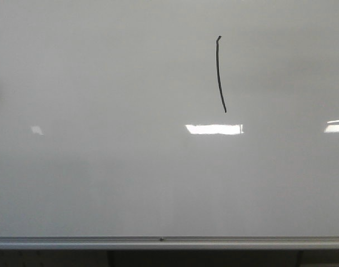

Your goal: Write number 1 on whiteboard

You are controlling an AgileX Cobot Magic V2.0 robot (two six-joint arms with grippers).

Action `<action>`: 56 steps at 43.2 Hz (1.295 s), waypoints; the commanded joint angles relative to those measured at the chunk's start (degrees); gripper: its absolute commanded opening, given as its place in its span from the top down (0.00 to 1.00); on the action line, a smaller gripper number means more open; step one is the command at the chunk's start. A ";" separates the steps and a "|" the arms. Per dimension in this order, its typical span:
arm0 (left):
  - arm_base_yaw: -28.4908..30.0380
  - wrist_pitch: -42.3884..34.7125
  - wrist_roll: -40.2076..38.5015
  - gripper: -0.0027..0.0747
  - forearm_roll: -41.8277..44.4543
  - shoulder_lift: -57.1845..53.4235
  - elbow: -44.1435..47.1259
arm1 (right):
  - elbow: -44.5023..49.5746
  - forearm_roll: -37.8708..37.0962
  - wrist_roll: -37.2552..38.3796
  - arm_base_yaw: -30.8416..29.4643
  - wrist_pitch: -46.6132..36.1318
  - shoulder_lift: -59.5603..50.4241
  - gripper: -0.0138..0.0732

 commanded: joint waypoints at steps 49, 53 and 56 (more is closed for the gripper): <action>1.35 -10.80 -1.25 0.99 -3.09 -2.88 11.39 | -1.57 0.79 0.03 -0.35 -3.30 -0.03 0.96; 1.35 -10.80 -1.25 0.99 -3.09 -2.88 11.39 | -1.57 0.79 0.03 -0.35 -3.30 -0.03 0.96; 1.35 -10.80 -1.25 0.99 -3.09 -2.88 11.39 | -1.57 0.79 0.03 -0.35 -3.30 -0.03 0.96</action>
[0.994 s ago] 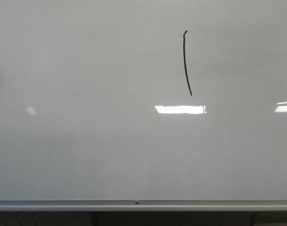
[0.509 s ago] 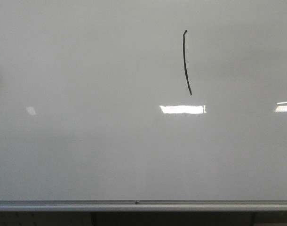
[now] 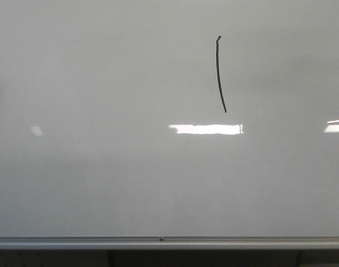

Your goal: Write number 1 on whiteboard

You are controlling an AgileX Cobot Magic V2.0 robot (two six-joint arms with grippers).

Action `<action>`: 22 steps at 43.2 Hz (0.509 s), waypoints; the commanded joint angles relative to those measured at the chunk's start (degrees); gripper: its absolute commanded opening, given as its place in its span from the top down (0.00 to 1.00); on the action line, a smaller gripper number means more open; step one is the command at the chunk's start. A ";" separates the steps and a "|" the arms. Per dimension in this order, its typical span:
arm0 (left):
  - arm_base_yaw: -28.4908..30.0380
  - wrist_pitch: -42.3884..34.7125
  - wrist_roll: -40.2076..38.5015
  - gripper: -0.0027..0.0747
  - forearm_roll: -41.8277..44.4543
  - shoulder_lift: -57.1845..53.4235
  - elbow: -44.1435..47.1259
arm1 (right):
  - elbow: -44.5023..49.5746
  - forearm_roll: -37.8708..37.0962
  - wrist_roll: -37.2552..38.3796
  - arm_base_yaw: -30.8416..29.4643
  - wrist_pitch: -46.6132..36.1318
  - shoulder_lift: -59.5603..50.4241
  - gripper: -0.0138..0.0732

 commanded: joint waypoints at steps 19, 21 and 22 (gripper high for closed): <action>0.17 -5.03 -0.67 0.99 -0.51 -0.93 1.38 | -1.57 0.61 -0.39 -0.35 -4.39 -0.03 0.96; 0.17 -5.03 -0.67 0.99 -0.51 -0.93 1.38 | -1.44 -0.56 -0.39 -0.35 -4.75 -0.18 0.96; 0.17 -5.03 -0.67 0.99 -0.51 -0.93 1.38 | -1.23 -1.70 -0.28 -0.35 -4.90 -0.27 0.96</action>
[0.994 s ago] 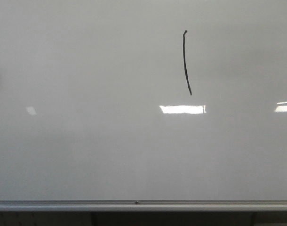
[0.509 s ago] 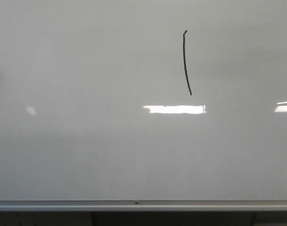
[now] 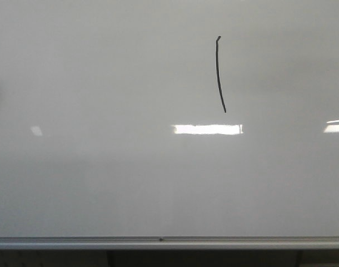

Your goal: Write number 1 on whiteboard

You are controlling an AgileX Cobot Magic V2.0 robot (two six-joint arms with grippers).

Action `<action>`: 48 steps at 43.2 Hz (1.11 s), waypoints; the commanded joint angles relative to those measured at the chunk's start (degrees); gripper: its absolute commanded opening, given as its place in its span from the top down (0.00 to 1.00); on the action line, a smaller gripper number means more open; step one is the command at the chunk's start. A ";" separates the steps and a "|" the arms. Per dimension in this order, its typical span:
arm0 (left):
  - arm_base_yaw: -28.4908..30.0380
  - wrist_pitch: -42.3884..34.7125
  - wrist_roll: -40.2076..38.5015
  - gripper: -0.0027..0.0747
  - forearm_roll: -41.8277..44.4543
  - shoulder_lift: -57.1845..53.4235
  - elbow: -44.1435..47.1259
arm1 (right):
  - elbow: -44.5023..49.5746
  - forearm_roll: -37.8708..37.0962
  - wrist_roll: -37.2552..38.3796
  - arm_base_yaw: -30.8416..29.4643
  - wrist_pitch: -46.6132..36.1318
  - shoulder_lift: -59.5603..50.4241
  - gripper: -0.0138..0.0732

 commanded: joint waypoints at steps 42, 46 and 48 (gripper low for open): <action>0.17 -5.03 -0.67 0.99 -0.51 -0.93 1.38 | 33.63 -27.85 28.75 -7.17 -10.04 -30.67 0.96; 0.17 -5.03 -0.67 0.99 -0.51 -0.93 1.38 | 33.63 -29.13 28.75 -7.21 -9.09 -32.50 0.96; 0.17 -5.03 -0.67 0.99 -0.51 -0.93 1.38 | 33.63 -29.19 28.75 -7.21 -8.42 -33.47 0.96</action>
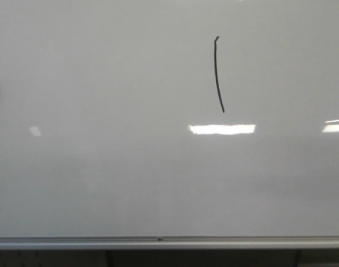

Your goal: Write number 1 on whiteboard

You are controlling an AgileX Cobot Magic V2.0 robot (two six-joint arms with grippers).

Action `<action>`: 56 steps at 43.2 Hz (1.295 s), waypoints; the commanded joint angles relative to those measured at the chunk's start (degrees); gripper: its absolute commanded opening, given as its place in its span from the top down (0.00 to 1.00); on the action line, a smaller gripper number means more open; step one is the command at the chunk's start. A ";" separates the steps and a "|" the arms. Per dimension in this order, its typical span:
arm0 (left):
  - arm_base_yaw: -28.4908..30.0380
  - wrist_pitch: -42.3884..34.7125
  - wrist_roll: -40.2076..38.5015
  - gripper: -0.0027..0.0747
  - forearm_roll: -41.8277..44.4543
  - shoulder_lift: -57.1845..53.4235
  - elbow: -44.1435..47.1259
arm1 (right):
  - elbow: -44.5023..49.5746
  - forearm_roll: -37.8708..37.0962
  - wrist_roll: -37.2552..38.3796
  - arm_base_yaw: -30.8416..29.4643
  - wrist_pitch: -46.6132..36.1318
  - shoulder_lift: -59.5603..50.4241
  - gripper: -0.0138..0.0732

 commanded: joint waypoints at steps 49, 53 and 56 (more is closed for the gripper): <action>0.17 -5.03 -0.59 0.99 -0.51 -0.93 1.38 | -1.19 -1.39 0.32 -0.49 -1.60 -1.29 0.96; 0.17 -5.03 -0.59 0.99 -0.51 -0.93 1.38 | -1.19 -1.39 0.32 -0.49 -1.60 -1.29 0.96; 0.17 -5.03 -0.59 0.99 -0.51 -0.93 1.38 | -1.19 -1.39 0.32 -0.49 -1.60 -1.29 0.96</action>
